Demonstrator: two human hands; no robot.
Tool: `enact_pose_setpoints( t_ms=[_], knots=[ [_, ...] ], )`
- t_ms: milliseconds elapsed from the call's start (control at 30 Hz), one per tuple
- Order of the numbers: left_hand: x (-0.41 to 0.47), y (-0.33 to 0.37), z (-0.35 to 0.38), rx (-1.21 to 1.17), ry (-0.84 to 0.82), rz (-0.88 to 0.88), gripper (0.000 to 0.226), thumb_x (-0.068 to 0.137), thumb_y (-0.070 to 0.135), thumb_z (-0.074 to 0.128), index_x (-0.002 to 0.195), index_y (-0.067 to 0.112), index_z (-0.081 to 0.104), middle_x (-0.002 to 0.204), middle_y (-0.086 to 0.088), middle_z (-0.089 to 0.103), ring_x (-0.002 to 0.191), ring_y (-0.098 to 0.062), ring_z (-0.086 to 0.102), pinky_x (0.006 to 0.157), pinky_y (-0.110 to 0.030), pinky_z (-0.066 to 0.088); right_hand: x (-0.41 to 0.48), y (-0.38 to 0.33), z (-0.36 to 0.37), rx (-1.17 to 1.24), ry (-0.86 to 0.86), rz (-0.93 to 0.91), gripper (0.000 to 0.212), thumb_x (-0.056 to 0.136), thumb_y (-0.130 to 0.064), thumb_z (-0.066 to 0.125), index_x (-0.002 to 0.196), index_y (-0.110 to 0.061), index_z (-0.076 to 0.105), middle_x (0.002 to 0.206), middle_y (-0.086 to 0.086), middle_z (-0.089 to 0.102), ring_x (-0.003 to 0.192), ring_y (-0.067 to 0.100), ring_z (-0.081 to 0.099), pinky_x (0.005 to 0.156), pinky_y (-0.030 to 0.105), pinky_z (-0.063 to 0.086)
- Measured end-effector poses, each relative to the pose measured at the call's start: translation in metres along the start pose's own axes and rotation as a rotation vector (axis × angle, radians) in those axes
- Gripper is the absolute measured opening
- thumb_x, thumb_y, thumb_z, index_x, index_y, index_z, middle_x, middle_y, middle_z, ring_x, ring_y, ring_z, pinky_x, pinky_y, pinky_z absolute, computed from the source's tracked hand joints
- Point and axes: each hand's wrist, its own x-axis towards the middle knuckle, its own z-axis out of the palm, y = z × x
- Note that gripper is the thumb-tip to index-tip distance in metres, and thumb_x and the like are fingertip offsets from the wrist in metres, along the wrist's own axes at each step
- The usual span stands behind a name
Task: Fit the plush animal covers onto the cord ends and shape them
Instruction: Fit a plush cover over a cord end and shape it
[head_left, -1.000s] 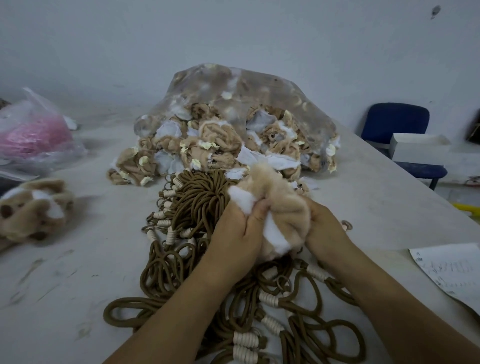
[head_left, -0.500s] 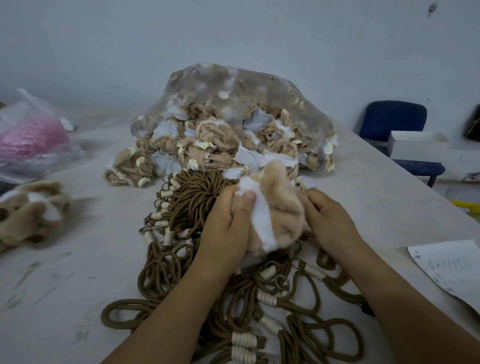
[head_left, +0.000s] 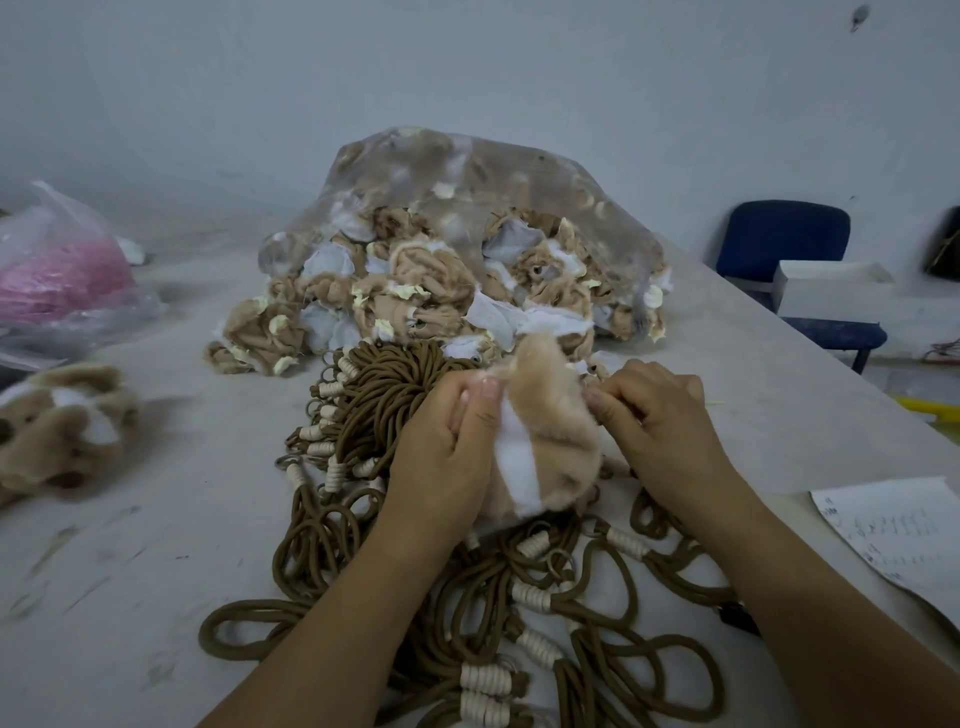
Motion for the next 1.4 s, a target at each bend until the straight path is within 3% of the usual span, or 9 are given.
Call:
enact_pose_setpoints(
  t_ms=[200,300,367,467,600,733,900,1067,1400],
  knots=[
    [-0.001,0.001,0.003,-0.047,0.025,-0.013,0.015,0.094,0.043,0.047,0.088,0.032,0.056,0.08,0.023,0.065,0.071,0.005,0.06,0.059,-0.011,0.044,-0.008,-0.014,0.013,0.429,-0.174,0.24,0.021,0.095,-0.013,0.052,0.078,-0.018,0.064,0.076,-0.003,0.066,0.075,0.008,0.06,0.07,0.035,0.048],
    [-0.004,0.004,0.009,-0.044,-0.092,0.011,0.018,0.094,0.04,0.045,0.091,0.029,0.058,0.084,0.015,0.068,0.074,0.0,0.065,0.061,-0.015,0.049,-0.013,-0.016,0.02,0.596,-0.239,0.209,0.039,0.092,0.007,0.05,0.085,-0.031,0.059,0.071,-0.028,0.067,0.07,-0.009,0.063,0.059,0.006,0.046],
    [-0.005,0.002,0.012,-0.012,-0.127,0.013,0.026,0.097,0.042,0.045,0.092,0.023,0.061,0.085,0.005,0.069,0.076,-0.005,0.066,0.065,-0.025,0.054,-0.012,-0.015,0.026,0.61,-0.27,0.192,0.044,0.091,0.01,0.05,0.086,-0.033,0.054,0.068,-0.037,0.063,0.066,-0.018,0.059,0.057,0.001,0.043],
    [-0.005,-0.002,0.012,0.003,-0.108,-0.055,0.043,0.093,0.054,0.047,0.098,0.014,0.062,0.089,-0.003,0.069,0.084,-0.015,0.067,0.076,-0.044,0.055,-0.006,-0.01,0.029,0.628,-0.239,0.329,0.038,0.093,0.007,0.049,0.075,-0.025,0.058,0.058,-0.026,0.064,0.055,-0.013,0.059,0.05,0.004,0.043],
    [-0.007,0.0,0.01,-0.049,-0.065,-0.045,0.027,0.089,0.053,0.049,0.095,0.029,0.06,0.09,0.005,0.068,0.081,-0.012,0.066,0.07,-0.034,0.056,-0.006,-0.002,0.023,0.568,-0.225,0.307,0.03,0.094,-0.012,0.052,0.079,-0.031,0.069,0.07,-0.017,0.069,0.063,-0.005,0.06,0.06,0.023,0.05],
    [-0.007,0.0,0.009,-0.039,-0.026,-0.001,0.034,0.092,0.047,0.045,0.088,0.016,0.058,0.082,-0.007,0.059,0.075,-0.025,0.059,0.065,-0.04,0.048,-0.007,0.006,0.018,0.484,-0.174,0.208,0.016,0.098,-0.028,0.05,0.086,-0.024,0.061,0.085,0.0,0.064,0.073,0.007,0.058,0.065,0.025,0.047],
    [-0.001,-0.005,0.006,-0.023,0.083,0.001,0.032,0.098,0.042,0.045,0.086,0.015,0.058,0.076,-0.002,0.057,0.066,-0.002,0.053,0.058,-0.017,0.043,-0.007,0.008,0.013,0.299,-0.212,0.06,0.02,0.095,-0.028,0.05,0.075,-0.03,0.054,0.08,-0.003,0.054,0.07,0.004,0.048,0.064,0.02,0.039],
    [0.001,-0.012,0.003,-0.038,0.124,-0.021,0.039,0.097,0.046,0.045,0.082,0.011,0.055,0.072,0.002,0.052,0.063,-0.005,0.048,0.055,-0.02,0.041,-0.005,0.012,0.009,0.202,-0.163,-0.047,0.048,0.084,-0.059,0.035,0.072,-0.017,0.055,0.072,-0.006,0.052,0.069,0.007,0.049,0.059,0.017,0.035],
    [0.003,-0.011,-0.003,-0.04,0.094,-0.059,0.045,0.091,0.06,0.042,0.074,0.023,0.061,0.061,0.01,0.056,0.055,-0.001,0.051,0.049,-0.019,0.04,-0.001,0.009,-0.003,-0.143,-0.062,-0.205,0.038,0.09,-0.057,0.03,0.057,-0.038,0.033,0.061,-0.015,0.034,0.06,-0.002,0.042,0.056,0.013,0.025]
  ],
)
